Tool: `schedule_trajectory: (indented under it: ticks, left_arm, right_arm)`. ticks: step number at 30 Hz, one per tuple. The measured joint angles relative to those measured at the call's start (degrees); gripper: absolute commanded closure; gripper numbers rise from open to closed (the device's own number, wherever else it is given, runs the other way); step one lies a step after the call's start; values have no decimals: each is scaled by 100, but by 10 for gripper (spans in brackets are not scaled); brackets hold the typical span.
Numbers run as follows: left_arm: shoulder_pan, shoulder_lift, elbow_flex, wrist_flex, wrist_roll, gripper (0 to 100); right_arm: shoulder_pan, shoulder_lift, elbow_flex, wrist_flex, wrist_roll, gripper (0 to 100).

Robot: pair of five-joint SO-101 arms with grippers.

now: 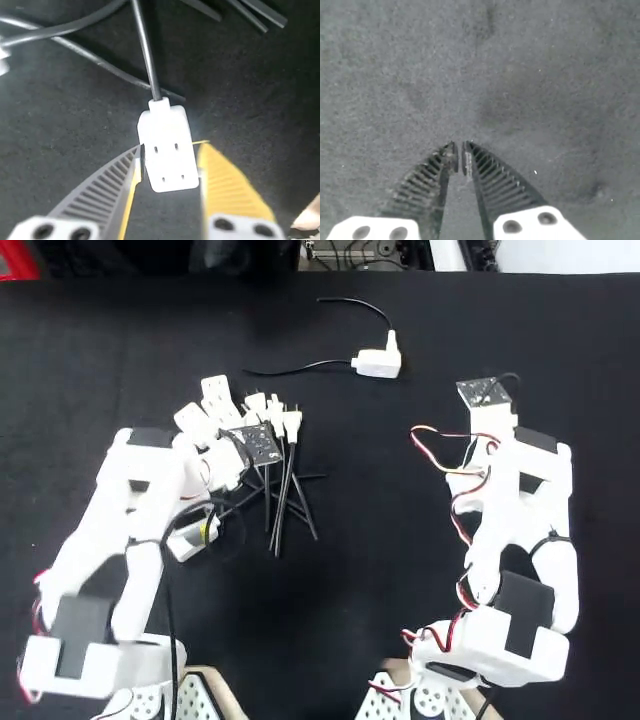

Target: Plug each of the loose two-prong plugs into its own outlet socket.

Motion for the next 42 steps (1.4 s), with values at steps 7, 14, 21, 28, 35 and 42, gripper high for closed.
schedule_trajectory:
  ticks: [7, 14, 21, 28, 35, 42]
  left_arm:
    - [-18, 1301, -993, 360, 0, 756]
    - [-97, 1881, -1363, 396, 615, 923]
    - [-97, 1890, -1521, 1029, 1925, 969]
    - [-501, 1160, -1618, 1758, 3560, 970]
    - [-1662, -440, -1618, 2497, 4589, 970]
    - [-3525, -2418, -1618, 2646, 5169, 965]
  right_arm:
    - [0, 0, 0, 0, 0, 986]
    - [0, 0, 0, -9, 0, 986]
    - [0, 0, 0, -9, 0, 986]
    - [0, 0, 0, -9, 0, 986]
    - [0, 0, 0, -9, 0, 986]
    - [0, 0, 0, -9, 0, 986]
